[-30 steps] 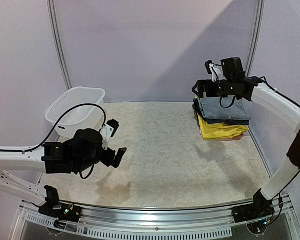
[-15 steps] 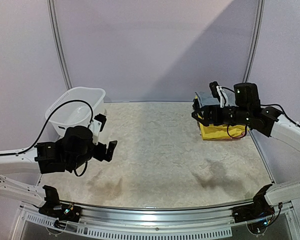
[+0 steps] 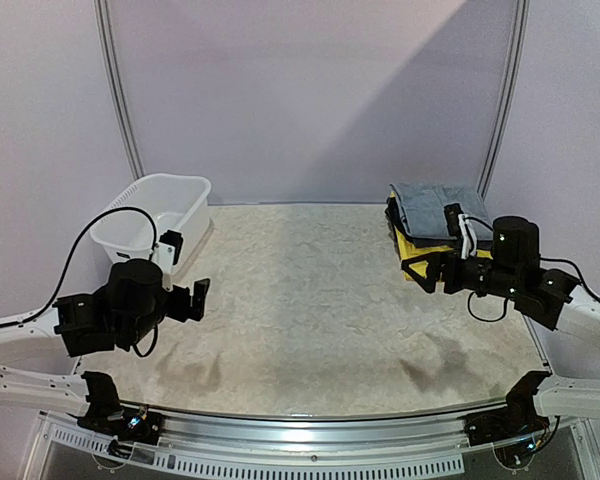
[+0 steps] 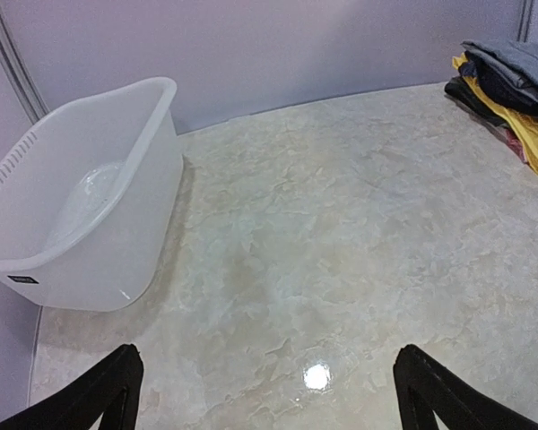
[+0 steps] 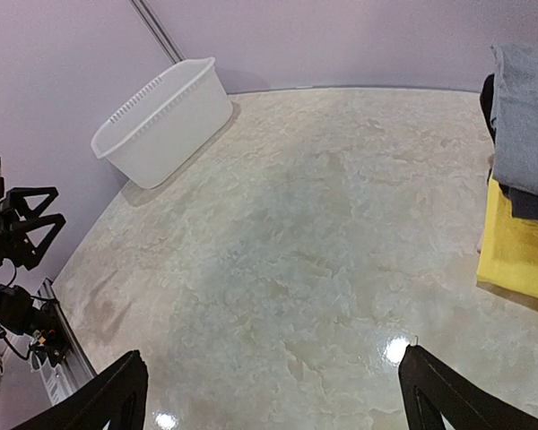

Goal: Fold and stack the mixed laundry pile
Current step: Reset both arms

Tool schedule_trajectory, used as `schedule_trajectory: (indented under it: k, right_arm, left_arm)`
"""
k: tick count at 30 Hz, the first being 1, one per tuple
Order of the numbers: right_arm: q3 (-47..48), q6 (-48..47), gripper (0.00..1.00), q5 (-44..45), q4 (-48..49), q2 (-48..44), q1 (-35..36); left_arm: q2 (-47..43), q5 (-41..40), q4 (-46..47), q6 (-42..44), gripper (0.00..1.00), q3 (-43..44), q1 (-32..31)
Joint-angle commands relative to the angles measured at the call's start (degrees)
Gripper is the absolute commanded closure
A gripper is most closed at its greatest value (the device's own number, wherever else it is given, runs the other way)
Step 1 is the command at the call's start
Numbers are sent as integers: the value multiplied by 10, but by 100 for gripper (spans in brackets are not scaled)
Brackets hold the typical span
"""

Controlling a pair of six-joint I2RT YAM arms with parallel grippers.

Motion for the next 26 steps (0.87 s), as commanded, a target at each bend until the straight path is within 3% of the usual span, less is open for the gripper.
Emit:
schedule_trajectory:
  k: [1,10,26]
  right_arm:
    - [-46,22,1,51,41,-27,4]
    - [-98,34,1,86,64,-45,3]
    - [-87,11,1,94,90,12,4]
  left_arm:
    - [-29,-22,-17,-13,1,-21,18]
    - [-59,-47,-26,-16,0,-40,35]
    - [-60,-62,-21,-9,0,-46,49]
